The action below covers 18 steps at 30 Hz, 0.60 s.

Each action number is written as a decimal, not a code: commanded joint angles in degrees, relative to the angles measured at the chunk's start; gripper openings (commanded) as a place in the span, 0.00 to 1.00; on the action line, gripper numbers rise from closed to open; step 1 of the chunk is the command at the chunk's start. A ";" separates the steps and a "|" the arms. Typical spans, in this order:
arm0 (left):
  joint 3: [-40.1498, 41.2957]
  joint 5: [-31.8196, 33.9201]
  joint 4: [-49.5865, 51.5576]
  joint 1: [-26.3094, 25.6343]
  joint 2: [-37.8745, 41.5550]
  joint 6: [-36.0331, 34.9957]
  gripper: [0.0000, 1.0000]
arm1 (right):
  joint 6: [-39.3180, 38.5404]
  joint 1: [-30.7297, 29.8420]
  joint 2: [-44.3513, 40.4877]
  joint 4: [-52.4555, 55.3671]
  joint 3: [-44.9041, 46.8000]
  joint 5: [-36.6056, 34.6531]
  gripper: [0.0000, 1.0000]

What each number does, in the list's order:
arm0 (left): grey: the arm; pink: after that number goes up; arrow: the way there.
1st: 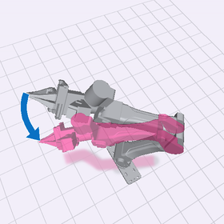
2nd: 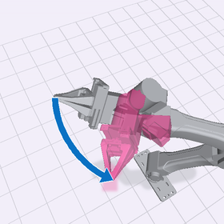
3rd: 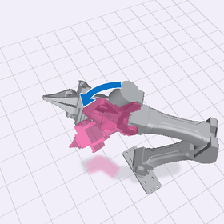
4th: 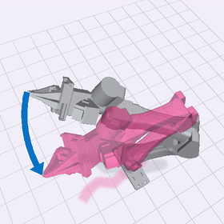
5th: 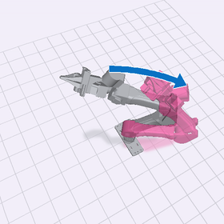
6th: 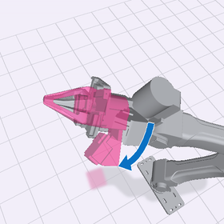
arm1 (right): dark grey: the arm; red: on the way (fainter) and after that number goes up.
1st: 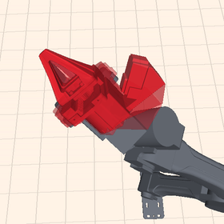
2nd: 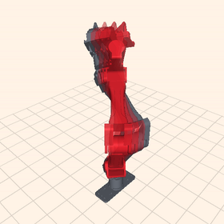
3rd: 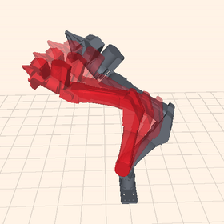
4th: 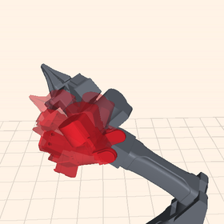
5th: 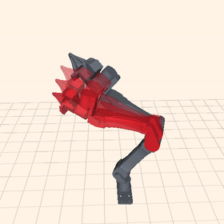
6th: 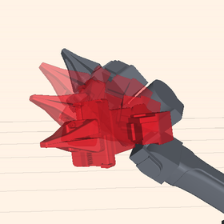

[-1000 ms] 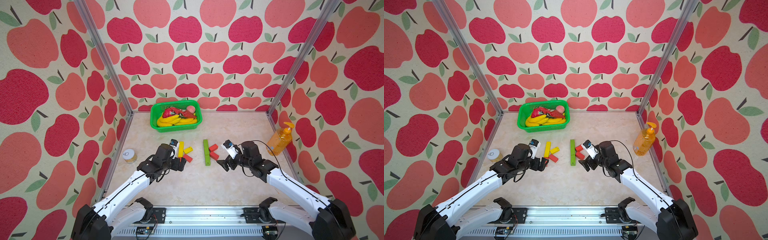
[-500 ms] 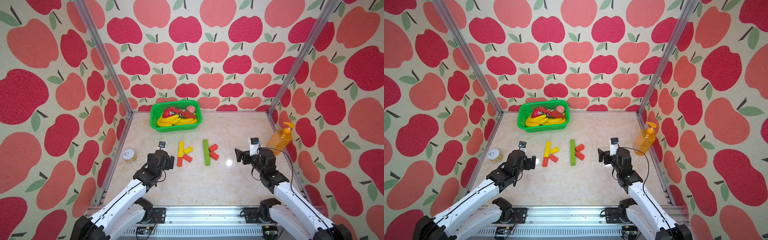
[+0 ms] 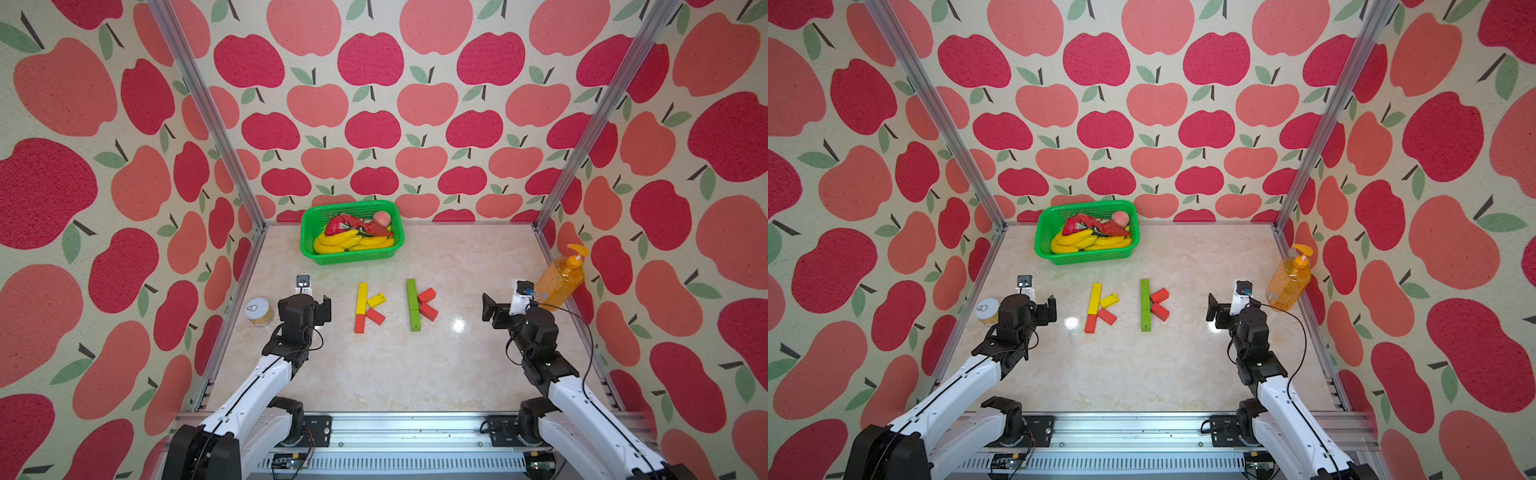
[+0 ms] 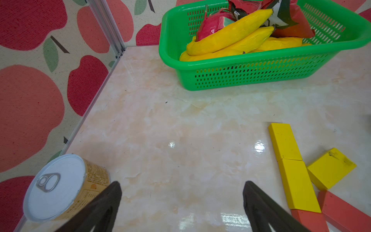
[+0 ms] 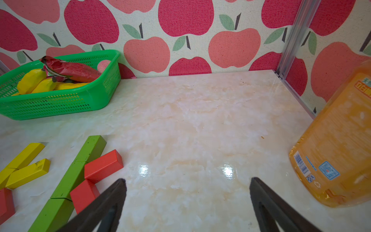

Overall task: Assemble the letter k with building blocks
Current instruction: Reset both arms

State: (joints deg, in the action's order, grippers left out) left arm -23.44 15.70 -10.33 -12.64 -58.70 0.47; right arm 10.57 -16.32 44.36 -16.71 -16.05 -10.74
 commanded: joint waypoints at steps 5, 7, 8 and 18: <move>0.68 -7.50 -19.56 5.24 -14.96 -2.36 0.98 | 1.74 0.91 3.60 -8.95 1.84 -8.86 0.99; 0.57 -10.59 -24.01 5.57 -18.01 -3.46 0.98 | 0.50 0.94 3.74 -12.14 2.89 -8.03 0.99; -1.33 -11.35 -21.71 5.50 -19.42 -3.71 0.98 | -0.47 0.94 3.80 -13.91 3.56 -7.09 0.99; -4.71 -12.88 -23.20 6.37 -24.53 -8.38 0.98 | -7.47 3.23 17.31 -29.24 6.21 -4.29 0.99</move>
State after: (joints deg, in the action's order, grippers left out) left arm -28.77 4.01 -29.85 -6.87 -83.24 -5.28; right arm 5.23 -14.59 57.41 -39.62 -9.43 -16.38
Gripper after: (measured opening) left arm 0.977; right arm 0.992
